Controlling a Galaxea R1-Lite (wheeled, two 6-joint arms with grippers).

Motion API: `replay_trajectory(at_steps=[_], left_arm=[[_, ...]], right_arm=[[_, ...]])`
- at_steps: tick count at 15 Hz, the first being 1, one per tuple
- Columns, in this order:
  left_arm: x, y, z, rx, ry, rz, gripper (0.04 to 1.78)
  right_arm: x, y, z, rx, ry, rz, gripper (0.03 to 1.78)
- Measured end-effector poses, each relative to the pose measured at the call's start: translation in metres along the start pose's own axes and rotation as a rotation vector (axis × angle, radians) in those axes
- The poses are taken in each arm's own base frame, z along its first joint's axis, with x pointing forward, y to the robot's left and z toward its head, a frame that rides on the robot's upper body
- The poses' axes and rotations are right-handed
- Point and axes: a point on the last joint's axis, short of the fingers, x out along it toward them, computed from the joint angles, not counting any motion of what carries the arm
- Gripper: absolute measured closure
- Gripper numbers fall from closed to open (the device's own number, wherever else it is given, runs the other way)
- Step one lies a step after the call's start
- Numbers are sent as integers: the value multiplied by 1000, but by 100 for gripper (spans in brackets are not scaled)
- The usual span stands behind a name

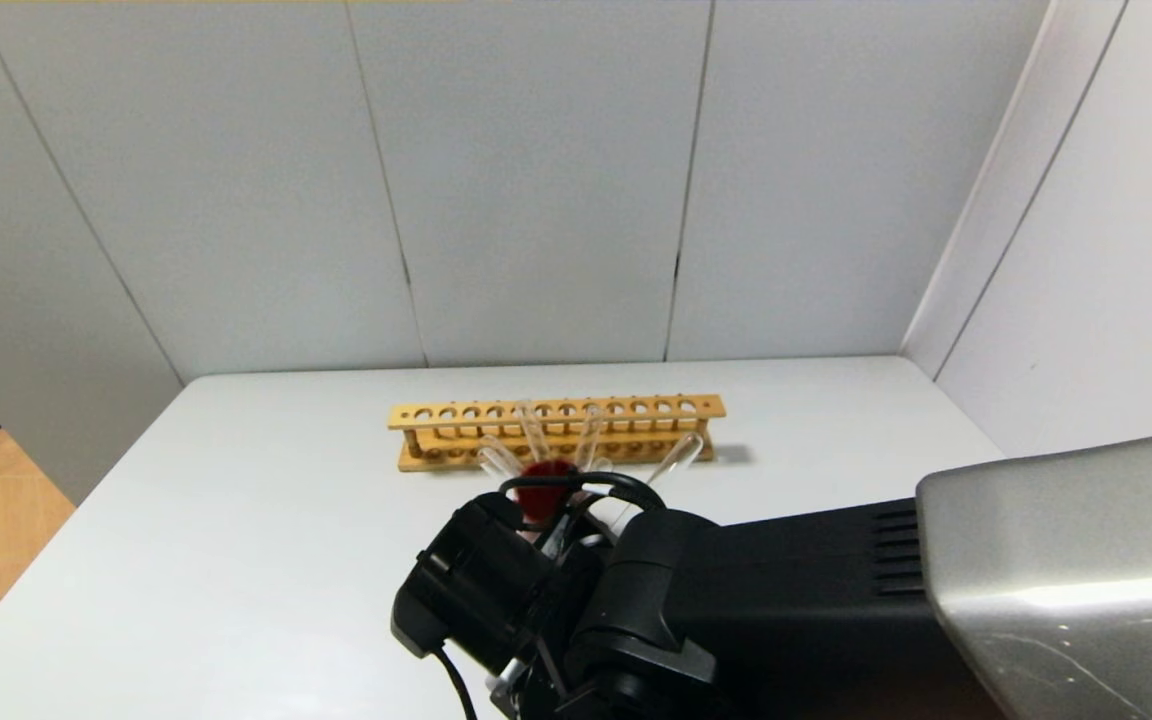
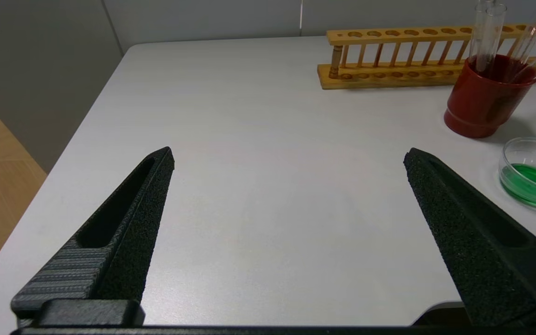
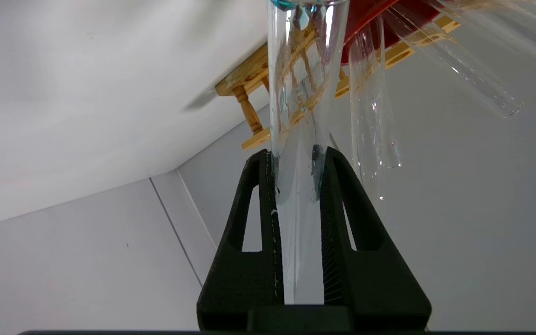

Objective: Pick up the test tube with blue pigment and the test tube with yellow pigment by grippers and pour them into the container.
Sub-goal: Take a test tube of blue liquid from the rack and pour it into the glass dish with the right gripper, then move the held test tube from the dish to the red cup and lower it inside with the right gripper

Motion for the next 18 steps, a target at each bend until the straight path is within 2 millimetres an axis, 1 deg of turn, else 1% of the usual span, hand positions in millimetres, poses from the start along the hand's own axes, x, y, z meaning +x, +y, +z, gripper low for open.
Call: replay_trajectory(at_steps=[6,9,13,15,18], left_arm=[[0,0,0,-1,0,0,7],[0,0,0,-1,0,0,7],[0,0,0,0,0,0,7],[0,0,0,0,0,0,7],[0,0,0,0,0,0,7]], right_arm=[[-1,0,1,0,-2,-3,149],[-2,1,0,37,-10,-9,149],[-13,-2,-10,226,-54,-38,149],[-23,4,-13,356,-87,-37,149],[-43,11,-27,599,-170,-32,149]])
